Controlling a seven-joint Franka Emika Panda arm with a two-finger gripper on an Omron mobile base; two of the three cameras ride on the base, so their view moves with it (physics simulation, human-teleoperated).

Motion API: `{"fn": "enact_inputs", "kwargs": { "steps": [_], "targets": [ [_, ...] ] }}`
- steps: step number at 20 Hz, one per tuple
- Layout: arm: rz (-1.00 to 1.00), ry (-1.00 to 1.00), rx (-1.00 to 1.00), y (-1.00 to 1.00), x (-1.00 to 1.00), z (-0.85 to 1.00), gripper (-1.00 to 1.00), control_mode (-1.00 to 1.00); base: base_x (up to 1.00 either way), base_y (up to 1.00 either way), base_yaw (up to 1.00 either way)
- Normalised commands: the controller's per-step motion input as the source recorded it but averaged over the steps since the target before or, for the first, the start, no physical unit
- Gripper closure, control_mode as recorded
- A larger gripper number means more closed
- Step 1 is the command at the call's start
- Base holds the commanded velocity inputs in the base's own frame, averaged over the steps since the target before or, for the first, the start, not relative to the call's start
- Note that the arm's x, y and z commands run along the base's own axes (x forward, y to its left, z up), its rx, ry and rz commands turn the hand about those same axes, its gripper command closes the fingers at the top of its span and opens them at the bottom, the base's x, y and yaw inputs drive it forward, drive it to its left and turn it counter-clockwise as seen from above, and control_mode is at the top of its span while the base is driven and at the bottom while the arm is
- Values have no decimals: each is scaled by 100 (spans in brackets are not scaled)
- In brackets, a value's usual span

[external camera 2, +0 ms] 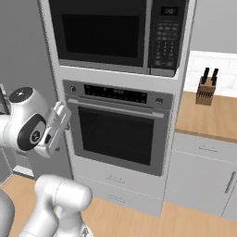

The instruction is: Take the meat container that has the chicken drumstick and place it on the second highest rack of the freezer. Then take the vegetable container that has the corn and lime and place it on the highest rack of the freezer.

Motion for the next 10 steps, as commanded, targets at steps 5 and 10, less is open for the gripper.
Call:
{"fn": "enact_inputs", "kwargs": {
  "steps": [5, 10],
  "targets": [
    [0, 0, 0, 0, 0, 0, -100, 100, 0, -76, -1],
    [0, 0, 0, 0, 0, 0, -100, 100, 0, -72, -2]
  ]
}}
